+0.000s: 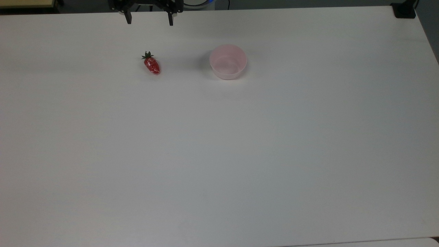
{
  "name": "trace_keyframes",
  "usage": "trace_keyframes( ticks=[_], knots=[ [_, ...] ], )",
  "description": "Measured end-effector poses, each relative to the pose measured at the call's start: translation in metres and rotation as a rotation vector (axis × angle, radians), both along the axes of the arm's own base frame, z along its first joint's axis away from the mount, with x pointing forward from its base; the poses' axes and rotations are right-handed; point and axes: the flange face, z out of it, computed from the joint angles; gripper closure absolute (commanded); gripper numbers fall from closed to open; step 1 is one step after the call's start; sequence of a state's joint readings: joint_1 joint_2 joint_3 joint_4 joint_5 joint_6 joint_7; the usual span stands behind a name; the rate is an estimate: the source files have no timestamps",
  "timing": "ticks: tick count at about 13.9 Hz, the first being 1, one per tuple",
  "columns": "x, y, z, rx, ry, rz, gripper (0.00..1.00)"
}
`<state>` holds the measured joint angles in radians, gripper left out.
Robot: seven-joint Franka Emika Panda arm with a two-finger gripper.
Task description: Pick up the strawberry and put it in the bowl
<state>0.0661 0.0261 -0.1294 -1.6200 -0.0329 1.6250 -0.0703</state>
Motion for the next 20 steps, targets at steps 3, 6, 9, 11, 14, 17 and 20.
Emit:
trace_keyframes(
  ticks=[3,6,9,11,14,17,20],
  knots=[
    [0.000,0.000,0.000,0.000,-0.001,0.000,0.00],
    [0.000,0.000,0.000,0.000,-0.001,0.000,0.00],
    [0.000,0.000,0.000,0.000,0.000,0.000,0.00],
    [0.000,0.000,0.000,0.000,0.003,0.000,0.00],
    [-0.001,0.000,0.000,0.000,0.006,-0.001,0.00],
    [-0.001,0.000,0.000,0.000,0.005,-0.001,0.00],
    [-0.002,0.009,-0.015,0.002,0.039,0.018,0.00]
  ],
)
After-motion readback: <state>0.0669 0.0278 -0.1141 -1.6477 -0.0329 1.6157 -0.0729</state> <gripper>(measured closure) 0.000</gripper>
